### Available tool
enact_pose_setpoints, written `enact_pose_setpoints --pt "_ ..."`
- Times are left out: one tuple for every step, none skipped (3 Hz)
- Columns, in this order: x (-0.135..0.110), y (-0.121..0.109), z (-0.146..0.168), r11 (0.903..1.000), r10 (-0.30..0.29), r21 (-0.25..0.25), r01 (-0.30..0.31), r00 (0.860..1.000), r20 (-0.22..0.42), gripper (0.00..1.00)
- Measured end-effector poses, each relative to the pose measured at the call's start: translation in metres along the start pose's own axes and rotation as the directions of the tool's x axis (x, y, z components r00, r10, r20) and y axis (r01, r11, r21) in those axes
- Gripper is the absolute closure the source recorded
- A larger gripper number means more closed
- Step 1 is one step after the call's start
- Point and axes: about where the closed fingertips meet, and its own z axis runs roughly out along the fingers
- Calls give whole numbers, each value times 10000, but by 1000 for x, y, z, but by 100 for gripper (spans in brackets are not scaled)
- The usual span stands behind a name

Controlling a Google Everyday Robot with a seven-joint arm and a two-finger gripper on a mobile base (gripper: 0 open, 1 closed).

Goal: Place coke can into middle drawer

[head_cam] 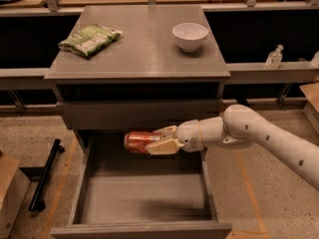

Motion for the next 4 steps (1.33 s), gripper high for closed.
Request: enact_pose_setpoints --pt "0 0 1 10000 0 -14 0 10000 1 100" --pt "6 -2 12 9994 -302 -164 296 9988 -379 100" --pt "45 -15 27 9999 122 -44 -125 9979 -635 100" --pt "93 -30 41 9986 501 217 -483 9946 -909 100"
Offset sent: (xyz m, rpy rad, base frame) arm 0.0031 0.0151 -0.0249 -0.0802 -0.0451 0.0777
